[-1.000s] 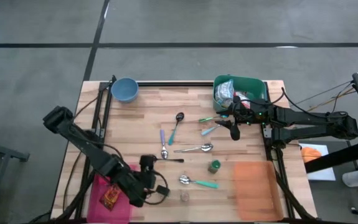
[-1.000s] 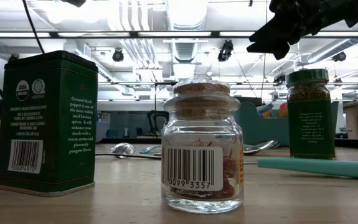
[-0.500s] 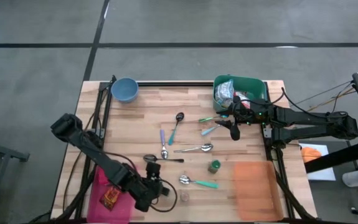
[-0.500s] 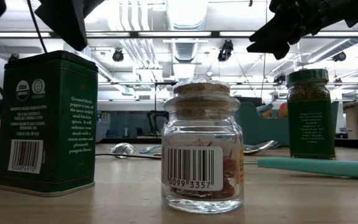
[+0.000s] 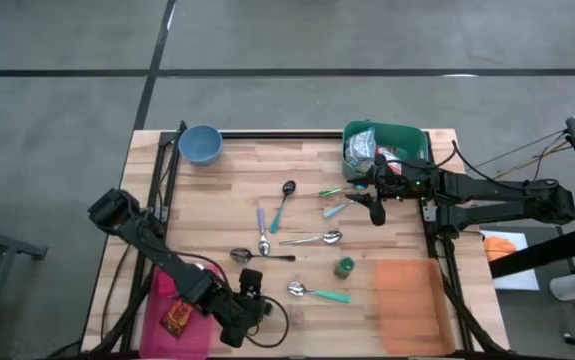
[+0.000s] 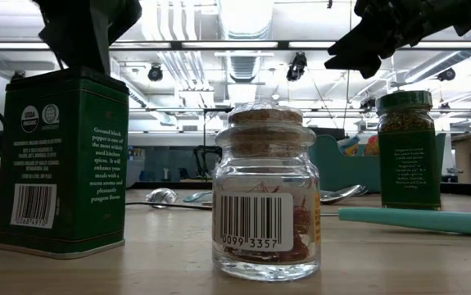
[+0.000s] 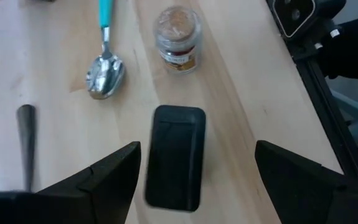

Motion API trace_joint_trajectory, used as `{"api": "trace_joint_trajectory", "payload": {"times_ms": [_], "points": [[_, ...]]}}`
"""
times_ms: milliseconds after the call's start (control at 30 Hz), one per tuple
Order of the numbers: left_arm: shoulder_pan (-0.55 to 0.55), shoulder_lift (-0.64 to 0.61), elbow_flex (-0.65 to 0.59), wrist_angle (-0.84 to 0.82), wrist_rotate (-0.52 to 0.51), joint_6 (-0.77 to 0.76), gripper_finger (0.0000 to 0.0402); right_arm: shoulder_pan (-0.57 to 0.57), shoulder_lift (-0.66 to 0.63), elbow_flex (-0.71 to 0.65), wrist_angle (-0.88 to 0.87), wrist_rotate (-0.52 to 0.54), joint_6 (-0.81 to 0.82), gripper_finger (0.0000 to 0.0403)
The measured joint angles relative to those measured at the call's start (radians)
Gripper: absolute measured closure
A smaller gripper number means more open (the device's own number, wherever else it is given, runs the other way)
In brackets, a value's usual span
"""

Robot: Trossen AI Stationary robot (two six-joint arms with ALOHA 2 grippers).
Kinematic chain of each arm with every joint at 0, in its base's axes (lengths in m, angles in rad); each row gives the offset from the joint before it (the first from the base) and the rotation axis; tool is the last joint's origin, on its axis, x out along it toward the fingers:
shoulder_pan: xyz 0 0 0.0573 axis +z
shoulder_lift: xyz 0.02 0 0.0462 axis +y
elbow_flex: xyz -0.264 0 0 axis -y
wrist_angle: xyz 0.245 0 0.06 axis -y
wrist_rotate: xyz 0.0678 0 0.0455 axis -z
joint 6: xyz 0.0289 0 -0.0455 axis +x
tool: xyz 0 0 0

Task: Pick & Place Food Item
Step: Put the black seasoning can into the pink bin

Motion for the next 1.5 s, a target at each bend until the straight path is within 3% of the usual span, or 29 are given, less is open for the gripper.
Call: {"api": "trace_joint_trajectory", "payload": {"times_ms": [700,1267,1500], "points": [[-0.001,0.097,-0.001,0.037,0.000,-0.084,0.0091,0.000,0.000,0.000,0.000,0.000,0.000,0.0189],[-0.001,0.097,-0.001,0.042,-0.001,-0.084,0.0266,0.000,0.000,0.000,0.000,0.000,0.000,0.0189],[-0.001,0.097,-0.001,0.042,-0.007,-0.084,0.0285,0.000,0.000,0.000,0.000,0.000,0.000,0.0189]]}}
